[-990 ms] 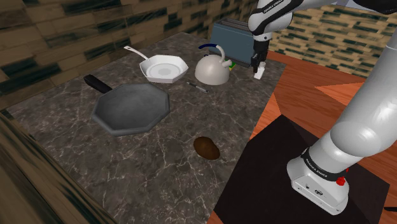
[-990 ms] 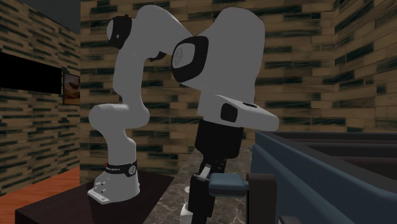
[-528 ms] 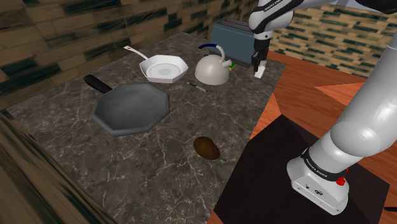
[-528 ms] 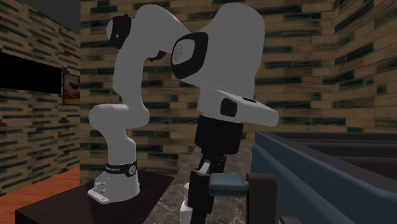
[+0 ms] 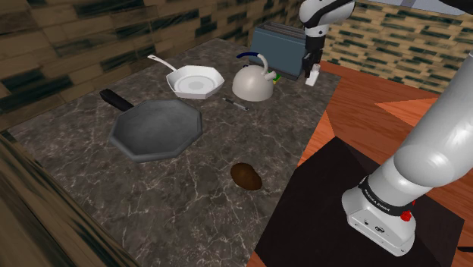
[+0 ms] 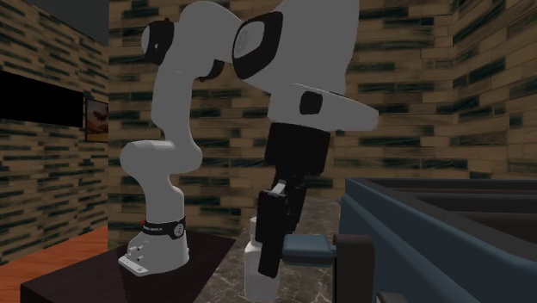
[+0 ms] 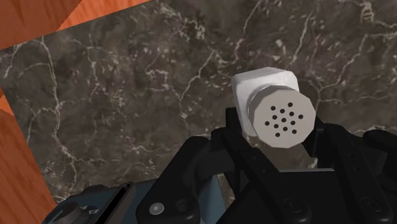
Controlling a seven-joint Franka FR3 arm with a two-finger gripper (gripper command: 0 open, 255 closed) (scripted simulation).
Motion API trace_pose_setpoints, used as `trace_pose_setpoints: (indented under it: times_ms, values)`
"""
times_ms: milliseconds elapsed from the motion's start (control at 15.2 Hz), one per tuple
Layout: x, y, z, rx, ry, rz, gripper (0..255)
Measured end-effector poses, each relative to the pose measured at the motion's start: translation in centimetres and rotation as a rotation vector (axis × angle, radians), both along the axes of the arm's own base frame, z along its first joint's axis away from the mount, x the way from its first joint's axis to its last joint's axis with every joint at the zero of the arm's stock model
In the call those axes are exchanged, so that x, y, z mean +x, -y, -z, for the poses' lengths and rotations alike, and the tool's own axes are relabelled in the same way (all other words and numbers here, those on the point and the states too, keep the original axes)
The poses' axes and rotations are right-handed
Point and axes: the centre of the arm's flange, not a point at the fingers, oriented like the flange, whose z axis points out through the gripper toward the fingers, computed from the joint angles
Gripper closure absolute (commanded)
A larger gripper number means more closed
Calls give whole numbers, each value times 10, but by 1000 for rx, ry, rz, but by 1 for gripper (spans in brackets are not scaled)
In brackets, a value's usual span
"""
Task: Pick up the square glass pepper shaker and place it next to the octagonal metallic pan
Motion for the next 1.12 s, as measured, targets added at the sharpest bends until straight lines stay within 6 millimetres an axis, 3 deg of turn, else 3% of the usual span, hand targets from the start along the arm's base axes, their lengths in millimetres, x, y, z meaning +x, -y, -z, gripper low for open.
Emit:
trace_pose_setpoints:
  times_ms: [1122]
  values:
    - [-2, 0, -90, 0, 0, 0, 255]
